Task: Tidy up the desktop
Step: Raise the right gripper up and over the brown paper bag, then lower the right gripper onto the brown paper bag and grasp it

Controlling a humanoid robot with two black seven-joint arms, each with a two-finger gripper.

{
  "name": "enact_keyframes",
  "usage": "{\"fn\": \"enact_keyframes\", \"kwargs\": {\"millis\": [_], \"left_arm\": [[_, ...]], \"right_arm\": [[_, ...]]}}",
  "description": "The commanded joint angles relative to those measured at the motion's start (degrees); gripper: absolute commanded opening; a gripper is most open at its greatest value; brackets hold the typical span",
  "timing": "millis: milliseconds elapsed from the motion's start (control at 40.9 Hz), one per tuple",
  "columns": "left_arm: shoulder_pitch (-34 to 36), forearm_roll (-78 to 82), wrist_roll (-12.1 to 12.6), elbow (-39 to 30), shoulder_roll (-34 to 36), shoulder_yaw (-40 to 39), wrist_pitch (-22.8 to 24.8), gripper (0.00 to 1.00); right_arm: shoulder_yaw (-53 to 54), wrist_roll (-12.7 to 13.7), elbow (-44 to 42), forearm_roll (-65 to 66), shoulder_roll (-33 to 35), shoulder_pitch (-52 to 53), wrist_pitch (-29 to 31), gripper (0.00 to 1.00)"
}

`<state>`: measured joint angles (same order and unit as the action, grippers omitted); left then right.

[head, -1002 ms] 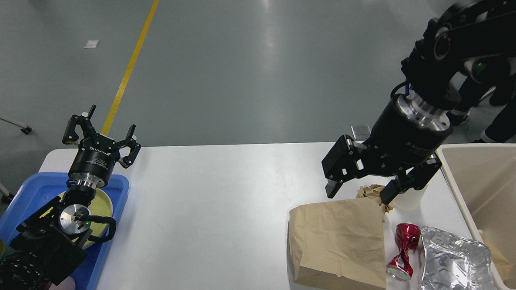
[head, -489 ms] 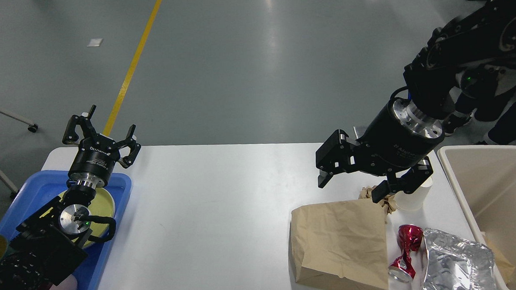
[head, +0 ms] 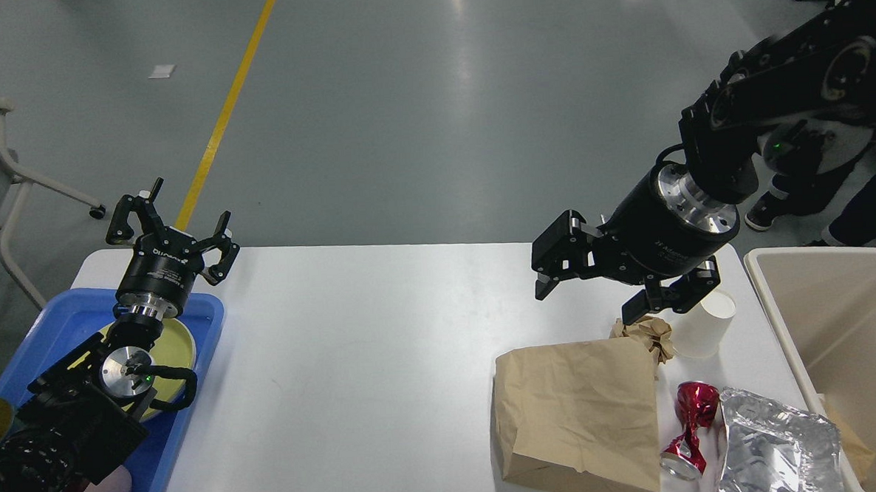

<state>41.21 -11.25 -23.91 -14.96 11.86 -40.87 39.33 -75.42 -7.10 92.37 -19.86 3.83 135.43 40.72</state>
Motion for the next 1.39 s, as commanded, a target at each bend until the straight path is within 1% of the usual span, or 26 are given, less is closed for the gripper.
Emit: {"fn": "enact_keyframes", "kwargs": {"millis": [0, 171, 220, 440, 660, 733, 855, 929, 1027, 1173, 1320, 1369], "left_arm": [[0.0, 0.0, 0.0, -0.1, 0.0, 0.0, 0.0, 1.00], [0.0, 0.0, 0.0, -0.1, 0.0, 0.0, 0.0, 1.00], [0.0, 0.0, 0.0, -0.1, 0.0, 0.0, 0.0, 1.00], [0.0, 0.0, 0.0, -0.1, 0.0, 0.0, 0.0, 1.00], [0.0, 0.0, 0.0, -0.1, 0.0, 0.0, 0.0, 1.00], [0.0, 0.0, 0.0, -0.1, 0.0, 0.0, 0.0, 1.00], [0.0, 0.0, 0.0, -0.1, 0.0, 0.0, 0.0, 1.00], [0.0, 0.0, 0.0, 0.0, 0.0, 0.0, 0.0, 1.00], [0.0, 0.0, 0.0, -0.1, 0.0, 0.0, 0.0, 1.00], [0.0, 0.0, 0.0, -0.1, 0.0, 0.1, 0.0, 1.00], [0.0, 0.0, 0.0, -0.1, 0.0, 0.0, 0.0, 1.00], [0.0, 0.0, 0.0, -0.1, 0.0, 0.0, 0.0, 1.00]], "right_arm": [[0.2, 0.0, -2.8, 0.0, -0.7, -2.0, 0.0, 1.00], [0.5, 0.0, -4.1, -0.4, -1.2, -4.7, -1.2, 1.00], [0.5, 0.0, -4.1, -1.8, -1.5, -7.1, -2.6, 1.00], [-0.2, 0.1, -4.2, -5.5, -4.9, -16.2, -12.8, 1.00], [-0.2, 0.2, -4.2, -5.4, -4.8, -23.0, -18.5, 1.00], [-0.9, 0.3, -4.2, -4.4, -4.4, -25.7, -21.3, 1.00], [-1.4, 0.3, -4.2, -4.1, -1.9, -28.6, -22.3, 1.00], [-1.5, 0.3, -4.6, -3.7, -1.6, -31.2, -23.3, 1.00], [-1.3, 0.2, -8.2, -3.6, -1.1, -36.5, -25.9, 1.00], [-0.4, 0.2, -12.6, -4.0, 1.2, -42.4, -26.5, 1.00], [-0.1, 0.2, -15.4, -3.9, 1.7, -47.8, -27.8, 1.00], [0.0, 0.1, -15.6, -3.9, 1.9, -49.1, -29.2, 0.98]]}}
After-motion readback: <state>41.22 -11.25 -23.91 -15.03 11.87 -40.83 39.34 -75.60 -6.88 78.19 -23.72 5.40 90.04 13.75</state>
